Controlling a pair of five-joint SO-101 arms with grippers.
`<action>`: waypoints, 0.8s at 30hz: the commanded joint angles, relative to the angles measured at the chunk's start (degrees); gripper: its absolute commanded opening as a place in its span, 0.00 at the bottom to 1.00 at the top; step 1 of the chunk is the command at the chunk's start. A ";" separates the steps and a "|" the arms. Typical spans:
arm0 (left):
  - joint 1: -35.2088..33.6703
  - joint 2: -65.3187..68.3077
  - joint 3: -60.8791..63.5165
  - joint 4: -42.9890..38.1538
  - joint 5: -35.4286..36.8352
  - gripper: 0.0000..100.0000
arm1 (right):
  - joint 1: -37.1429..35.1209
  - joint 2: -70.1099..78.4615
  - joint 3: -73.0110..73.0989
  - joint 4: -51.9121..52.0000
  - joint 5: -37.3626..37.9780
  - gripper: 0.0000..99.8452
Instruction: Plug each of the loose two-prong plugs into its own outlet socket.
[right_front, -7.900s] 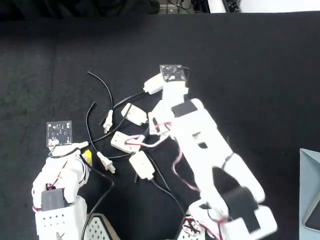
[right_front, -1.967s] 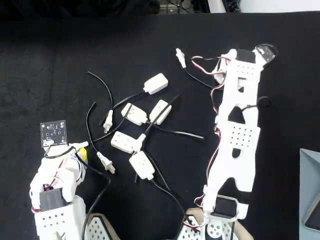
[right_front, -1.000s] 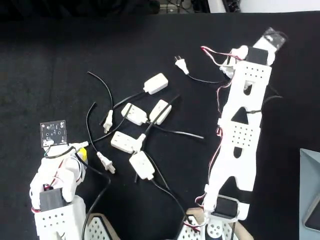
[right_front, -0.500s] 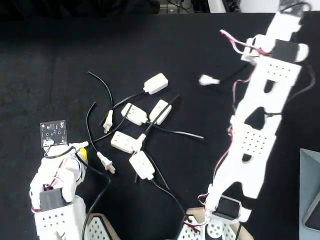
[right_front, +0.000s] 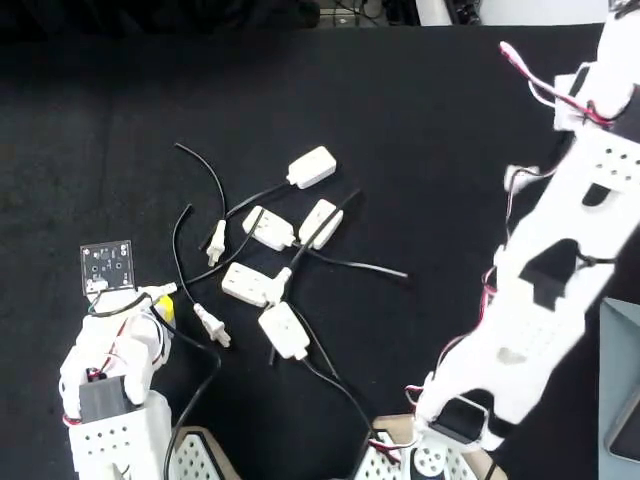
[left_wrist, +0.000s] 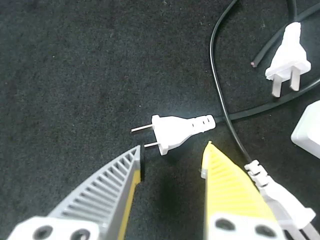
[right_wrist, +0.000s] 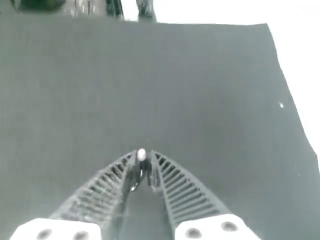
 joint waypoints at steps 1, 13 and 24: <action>-0.13 -0.26 0.04 -0.97 -0.35 0.20 | 0.62 -13.58 16.40 2.11 3.08 0.01; -0.22 -0.26 0.04 -0.97 -0.35 0.20 | -9.67 -42.86 59.91 1.76 7.30 0.01; -0.31 -0.26 0.04 -0.97 -0.35 0.20 | -22.33 -28.53 61.76 -10.02 9.23 0.02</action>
